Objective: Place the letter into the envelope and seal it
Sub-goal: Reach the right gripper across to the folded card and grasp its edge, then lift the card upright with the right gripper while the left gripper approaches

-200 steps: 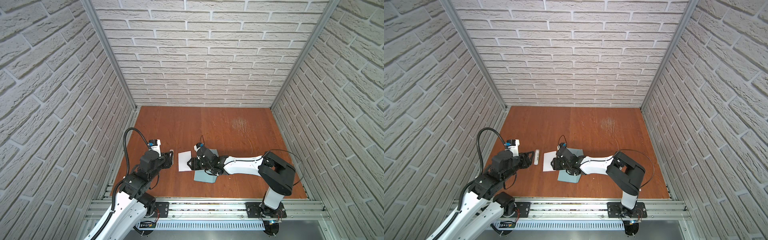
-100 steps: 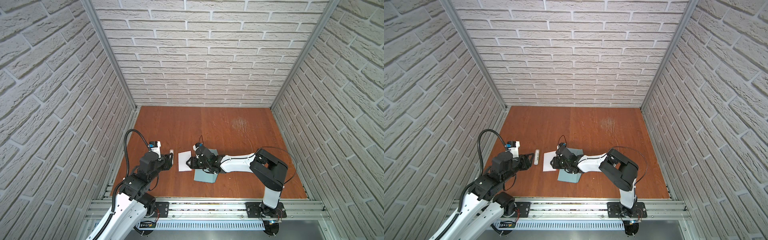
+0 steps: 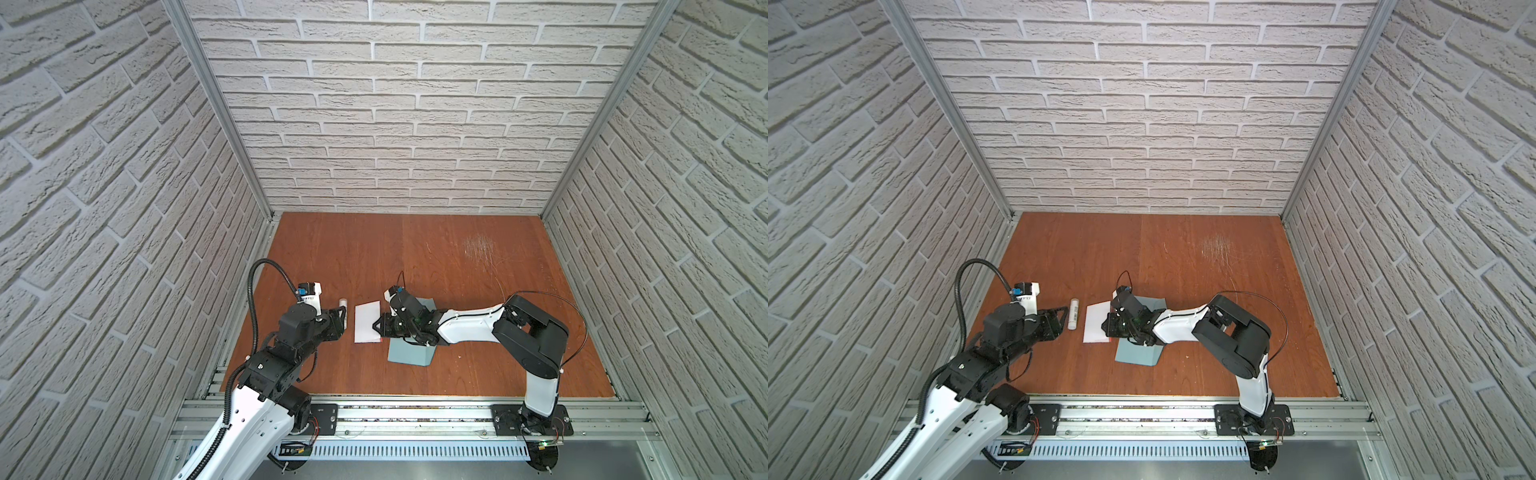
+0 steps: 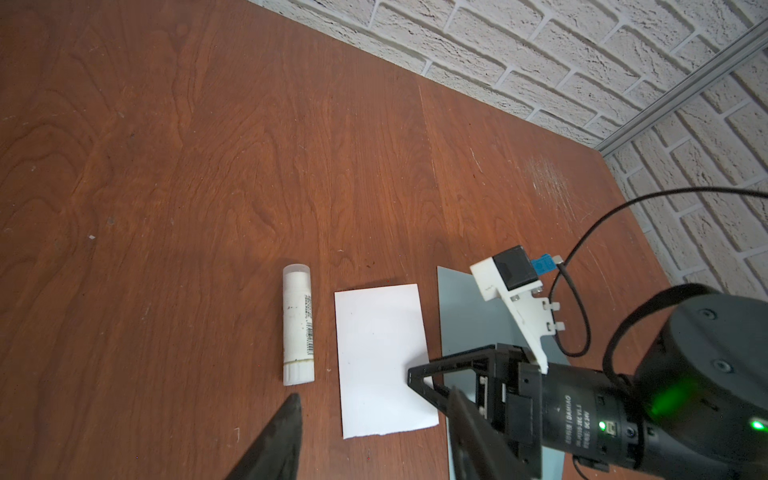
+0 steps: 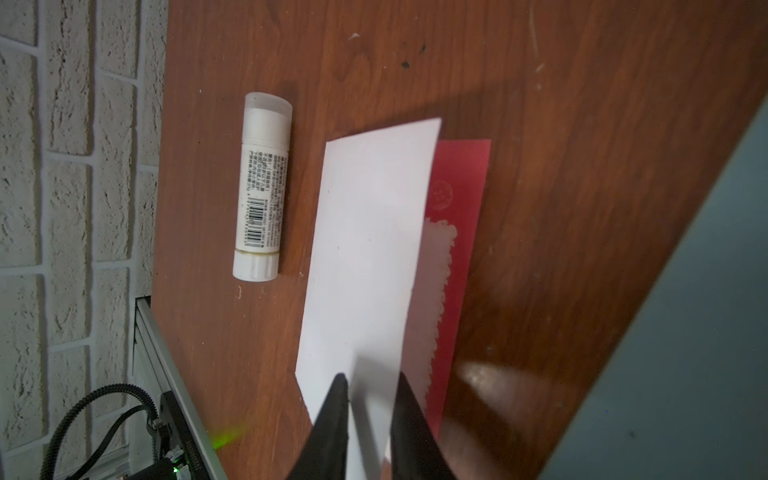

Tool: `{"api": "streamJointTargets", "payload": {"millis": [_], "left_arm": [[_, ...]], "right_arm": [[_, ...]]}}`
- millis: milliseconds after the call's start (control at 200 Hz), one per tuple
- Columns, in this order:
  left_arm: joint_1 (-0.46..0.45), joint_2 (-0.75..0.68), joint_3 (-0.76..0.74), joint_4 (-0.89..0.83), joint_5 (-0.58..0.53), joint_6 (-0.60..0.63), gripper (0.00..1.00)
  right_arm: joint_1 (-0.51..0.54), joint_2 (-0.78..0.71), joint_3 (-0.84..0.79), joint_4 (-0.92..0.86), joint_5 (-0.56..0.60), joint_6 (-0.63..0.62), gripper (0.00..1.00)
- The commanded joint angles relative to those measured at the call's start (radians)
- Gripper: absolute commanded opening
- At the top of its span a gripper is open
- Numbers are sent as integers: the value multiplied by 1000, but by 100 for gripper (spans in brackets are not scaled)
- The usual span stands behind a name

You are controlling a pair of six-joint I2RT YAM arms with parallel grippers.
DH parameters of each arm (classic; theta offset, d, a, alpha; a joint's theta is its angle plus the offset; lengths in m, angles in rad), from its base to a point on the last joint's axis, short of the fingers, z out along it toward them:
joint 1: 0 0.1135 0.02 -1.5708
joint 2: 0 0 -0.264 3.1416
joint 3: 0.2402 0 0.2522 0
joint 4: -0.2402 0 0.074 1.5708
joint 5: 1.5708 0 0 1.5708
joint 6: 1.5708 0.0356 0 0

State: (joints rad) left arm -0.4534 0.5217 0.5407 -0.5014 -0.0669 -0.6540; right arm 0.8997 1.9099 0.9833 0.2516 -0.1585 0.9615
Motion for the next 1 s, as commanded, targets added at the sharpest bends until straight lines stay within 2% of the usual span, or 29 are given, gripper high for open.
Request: {"api": "streamJointTargets", "payload": {"millis": [0, 110, 390, 625, 870, 995], "left_arm": [[6, -5, -10, 35, 8, 11, 56], [7, -5, -3, 28, 16, 11, 56], [7, -39, 34, -26, 45, -1, 56], [8, -80, 59, -24, 102, -23, 56], [8, -72, 57, 92, 200, -61, 59], [8, -49, 21, 224, 281, -106, 64]], "right_arm": [[-4, 2, 25, 41, -10, 8, 13], [-7, -3, 23, 51, -14, 12, 6], [-15, -87, 28, 77, -40, 10, 6], [-24, -232, 43, -11, -31, -41, 6], [-48, -365, 37, -88, -32, -90, 6], [-63, -419, 26, -128, -31, -124, 6]]}}
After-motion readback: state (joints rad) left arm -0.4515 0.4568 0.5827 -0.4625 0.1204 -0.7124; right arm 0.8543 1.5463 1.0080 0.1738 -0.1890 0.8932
